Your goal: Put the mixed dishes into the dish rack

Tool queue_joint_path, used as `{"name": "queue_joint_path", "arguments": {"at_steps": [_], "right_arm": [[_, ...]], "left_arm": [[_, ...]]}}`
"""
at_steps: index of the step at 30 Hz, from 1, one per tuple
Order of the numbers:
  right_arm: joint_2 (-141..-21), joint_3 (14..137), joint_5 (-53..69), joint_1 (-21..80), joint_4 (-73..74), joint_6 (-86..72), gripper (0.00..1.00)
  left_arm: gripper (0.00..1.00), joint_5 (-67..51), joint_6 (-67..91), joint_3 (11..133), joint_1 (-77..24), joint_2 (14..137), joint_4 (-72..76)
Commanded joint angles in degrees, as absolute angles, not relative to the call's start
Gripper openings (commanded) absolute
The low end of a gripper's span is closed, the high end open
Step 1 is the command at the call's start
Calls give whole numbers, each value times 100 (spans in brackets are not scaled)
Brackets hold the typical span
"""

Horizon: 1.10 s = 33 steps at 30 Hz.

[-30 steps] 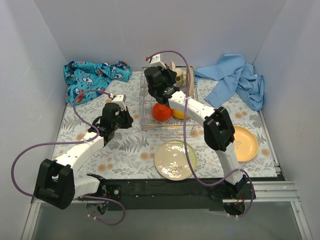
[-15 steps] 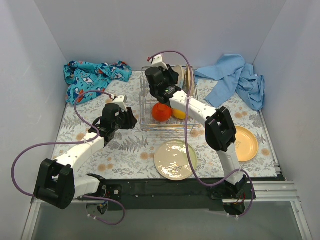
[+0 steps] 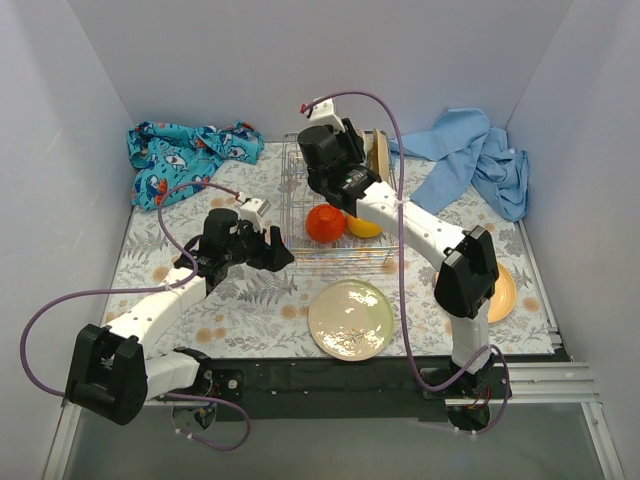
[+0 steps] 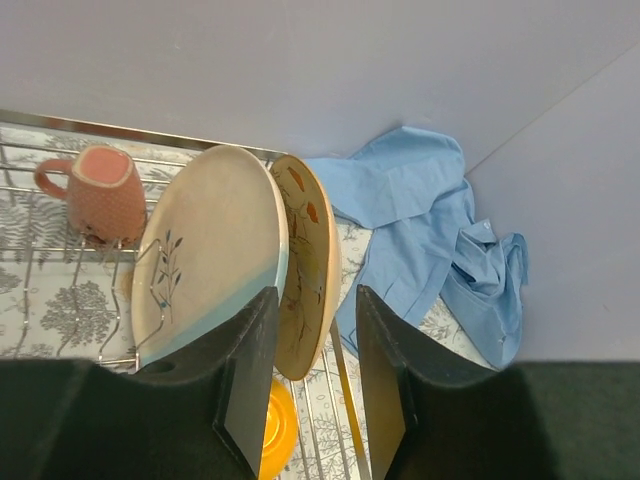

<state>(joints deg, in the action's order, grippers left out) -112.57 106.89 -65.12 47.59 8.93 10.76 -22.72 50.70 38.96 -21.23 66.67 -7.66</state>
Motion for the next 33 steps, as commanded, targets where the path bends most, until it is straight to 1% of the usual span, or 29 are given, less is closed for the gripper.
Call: {"name": "queue_joint_path", "arguments": {"at_steps": [1, 2, 3, 4, 5, 6, 7, 8, 9, 10, 11, 14, 16, 17, 19, 20, 22, 25, 28, 32, 33], "right_arm": [[-10574, 10653, -6250, 4825, 1010, 897, 46], [-10382, 10626, -6092, 4834, 1046, 879, 46], [-10284, 10591, -5908, 4825, 1246, 853, 50], [-10179, 10504, -5628, 4816, 1422, 835, 54], [-9934, 10451, -4920, 4790, 1641, 826, 60], [-9801, 10389, -4556, 4773, 2157, 713, 67], [-9661, 10249, -4170, 4755, 2449, 616, 68], [-9337, 10135, -3331, 4677, 2748, 520, 64], [-9143, 9977, -2939, 4632, 3177, 327, 63], [-8914, 9767, -2596, 4588, 3295, 299, 58], [-8425, 9216, -2062, 4483, 3435, 308, 53], [-7589, 8231, -1628, 4255, 3716, 299, 51], [-7279, 7842, -1512, 4062, 3858, 238, 51], [-7034, 7683, -1329, 3808, 3893, 281, 55], [-6865, 7243, -1108, 3543, 3911, 456, 80], [-6821, 7146, -986, 3316, 4007, 509, 89], [-6829, 7014, -1002, 3165, 4104, 527, 89], [-6619, 6575, -696, 2936, 4026, 764, 88], [-6478, 6285, -379, 2725, 3938, 765, 89], [-6521, 6249, -123, 2575, 3903, 694, 88], [-6530, 6240, -132, 2575, 3885, 720, 88]], "left_arm": [[66, -4207, 4361, 3999, -2171, 6653, -1063], [66, -4340, 4290, 3990, -2258, 6732, -1116], [66, -4585, 4089, 3990, -2294, 6767, -1264], [66, -4657, 3991, 3990, -2372, 6820, -1335], [66, -4684, 3903, 3947, -2399, 6846, -1388], [65, -4641, 3815, 3911, -2434, 6873, -1476], [65, -4606, 3727, 3885, -2478, 6873, -1485], [65, -4545, 3683, 3833, -2496, 6873, -1494], [63, -4474, 3657, 3780, -2522, 6890, -1520], [63, -4361, 3578, 3753, -2583, 6899, -1521], [62, -4298, 3586, 3744, -2619, 6943, -1503], [59, -4157, 3638, 3788, -2707, 7259, -1468], [56, -4052, 3691, 3893, -2742, 7652, -1476], [55, -3991, 3718, 3954, -2751, 7777, -1485], [52, -3973, 3726, 4077, -2812, 8075, -1512], [52, -3912, 3727, 4104, -2847, 8155, -1486], [51, -3797, 3779, 4174, -3005, 8252, -1398], [50, -3674, 3893, 4210, -3216, 8454, -1319], [50, -3516, 4025, 4236, -3357, 8665, -1178], [49, -3261, 4236, 4420, -3471, 9060, -1081], [47, -3200, 4306, 4517, -3489, 9209, -1046]]}}
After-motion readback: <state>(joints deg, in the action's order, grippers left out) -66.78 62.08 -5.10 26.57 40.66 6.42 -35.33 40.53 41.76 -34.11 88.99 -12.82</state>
